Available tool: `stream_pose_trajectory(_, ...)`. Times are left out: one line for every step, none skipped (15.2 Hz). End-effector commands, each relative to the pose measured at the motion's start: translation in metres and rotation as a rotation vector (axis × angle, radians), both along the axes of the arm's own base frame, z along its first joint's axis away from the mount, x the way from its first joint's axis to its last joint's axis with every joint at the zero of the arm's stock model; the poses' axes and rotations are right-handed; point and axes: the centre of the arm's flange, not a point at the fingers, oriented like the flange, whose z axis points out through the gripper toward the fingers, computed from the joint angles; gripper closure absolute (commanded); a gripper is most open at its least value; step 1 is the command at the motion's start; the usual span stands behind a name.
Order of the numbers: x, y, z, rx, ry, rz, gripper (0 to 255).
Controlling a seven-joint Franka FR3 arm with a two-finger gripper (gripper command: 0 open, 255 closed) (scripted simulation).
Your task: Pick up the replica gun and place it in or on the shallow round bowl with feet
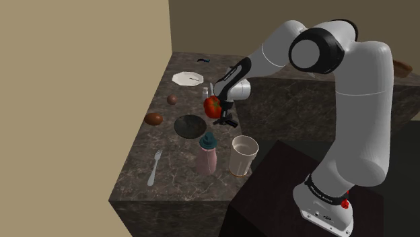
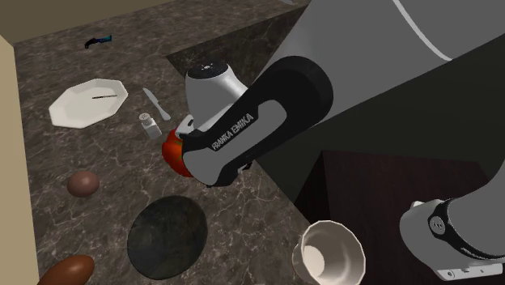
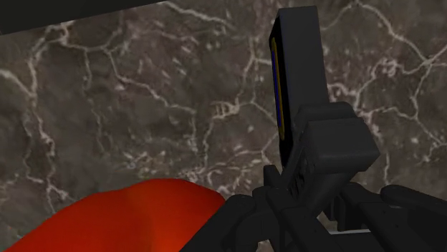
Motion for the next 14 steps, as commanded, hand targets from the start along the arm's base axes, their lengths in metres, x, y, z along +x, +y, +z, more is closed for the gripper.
stream_pose_trajectory(-0.001,0.000,-0.001,0.000,0.003,0.000,255)
stream_pose_trajectory(-0.001,0.000,-0.001,0.000,0.003,0.000,255)
stream_pose_trajectory(-0.001,0.000,-0.001,0.000,0.003,0.000,255)
stream_pose_trajectory(0.000,0.000,-0.001,0.000,0.003,0.000,255)
stream_pose_trajectory(-0.001,0.000,-0.002,0.000,0.003,0.000,255)
stream_pose_trajectory(-0.001,0.000,0.003,0.000,0.003,0.000,255)
stream_pose_trajectory(-0.001,0.000,0.009,0.000,0.003,0.000,255)
stream_pose_trajectory(-0.001,0.000,0.014,0.000,0.003,0.000,255)
stream_pose_trajectory(-0.001,0.000,0.019,0.000,0.003,0.000,255)
stream_pose_trajectory(-0.001,0.000,0.024,0.000,0.003,0.000,255)
stream_pose_trajectory(-0.001,0.000,0.030,0.000,0.003,0.000,255)
stream_pose_trajectory(-0.001,0.000,0.035,0.000,0.003,0.000,255)
stream_pose_trajectory(-0.001,0.000,0.040,0.000,0.003,0.000,255)
stream_pose_trajectory(-0.001,0.000,0.046,0.000,0.003,0.000,255)
